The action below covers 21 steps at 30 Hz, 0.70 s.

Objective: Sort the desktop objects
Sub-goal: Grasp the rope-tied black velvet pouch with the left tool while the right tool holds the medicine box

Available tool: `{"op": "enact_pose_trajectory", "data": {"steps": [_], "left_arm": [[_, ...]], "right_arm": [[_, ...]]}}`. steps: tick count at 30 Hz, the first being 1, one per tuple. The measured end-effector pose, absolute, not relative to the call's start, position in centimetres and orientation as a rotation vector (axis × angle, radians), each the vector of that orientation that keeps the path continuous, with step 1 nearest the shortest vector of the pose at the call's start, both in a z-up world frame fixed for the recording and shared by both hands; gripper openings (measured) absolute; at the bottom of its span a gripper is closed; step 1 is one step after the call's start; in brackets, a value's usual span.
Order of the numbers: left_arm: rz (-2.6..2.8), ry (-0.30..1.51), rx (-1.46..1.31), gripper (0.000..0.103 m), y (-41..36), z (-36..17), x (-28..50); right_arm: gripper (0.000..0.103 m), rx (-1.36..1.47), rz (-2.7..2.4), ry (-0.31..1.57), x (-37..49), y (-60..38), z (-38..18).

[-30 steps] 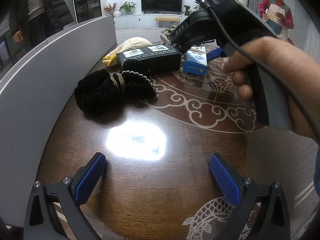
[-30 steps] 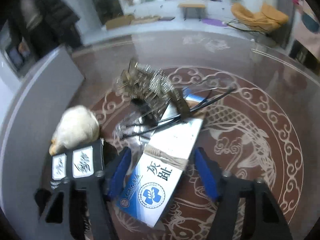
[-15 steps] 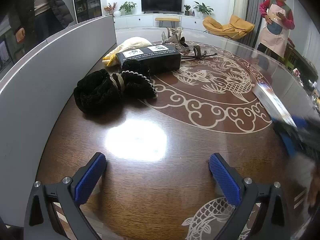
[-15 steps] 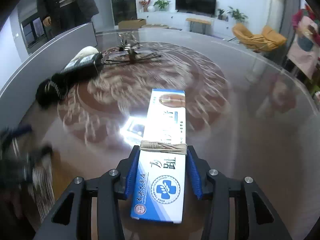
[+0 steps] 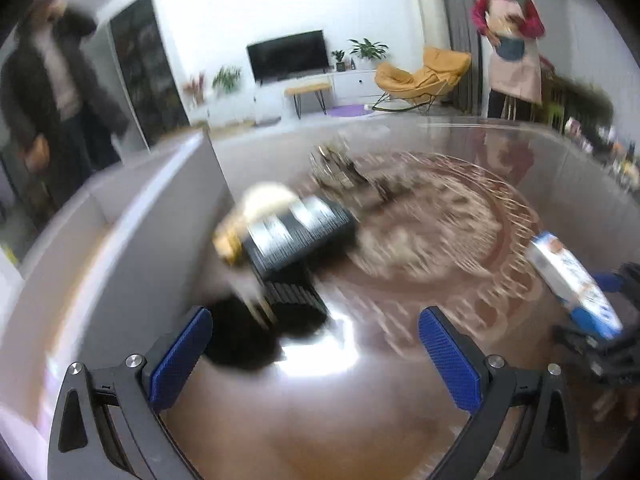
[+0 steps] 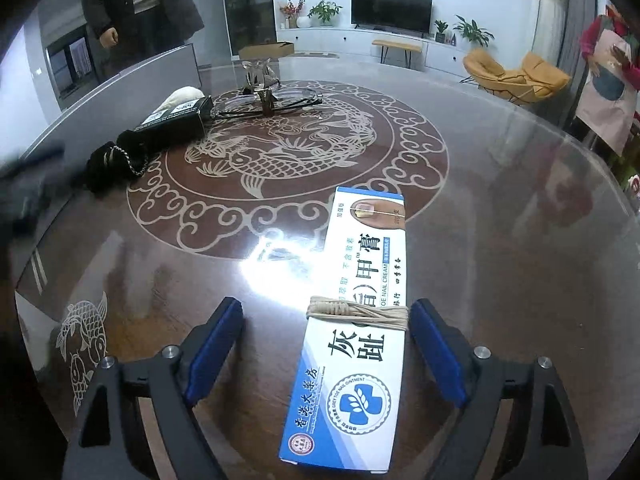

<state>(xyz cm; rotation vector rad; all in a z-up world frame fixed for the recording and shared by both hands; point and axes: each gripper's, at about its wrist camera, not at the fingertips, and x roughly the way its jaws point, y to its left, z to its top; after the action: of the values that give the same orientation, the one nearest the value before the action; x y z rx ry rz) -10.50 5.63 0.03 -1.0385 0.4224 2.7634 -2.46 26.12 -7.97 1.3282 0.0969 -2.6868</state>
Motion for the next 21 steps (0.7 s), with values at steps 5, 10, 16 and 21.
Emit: {"op": "enact_pose_trajectory", "data": {"steps": [5,10,16,21], "left_arm": [[2.672,0.402,-1.267,0.103,3.6,-2.4,-17.9],[2.515,0.149,-1.471,0.103,0.6,-6.0,-17.9],[2.271,0.04,-1.321,0.103,2.7,-5.3,-10.7],[2.438,0.162,-1.267,0.103,3.2,-4.6,-10.2]], "right_arm": [[0.086,1.327,-2.686,0.095,-2.3,26.2,-8.0],[0.086,1.317,-2.678,0.072,-2.5,26.1,-7.9],[0.086,1.319,-2.678,0.074,-2.4,26.0,-7.9],[0.086,1.323,-2.682,0.082,-2.3,26.1,-7.8]]}}
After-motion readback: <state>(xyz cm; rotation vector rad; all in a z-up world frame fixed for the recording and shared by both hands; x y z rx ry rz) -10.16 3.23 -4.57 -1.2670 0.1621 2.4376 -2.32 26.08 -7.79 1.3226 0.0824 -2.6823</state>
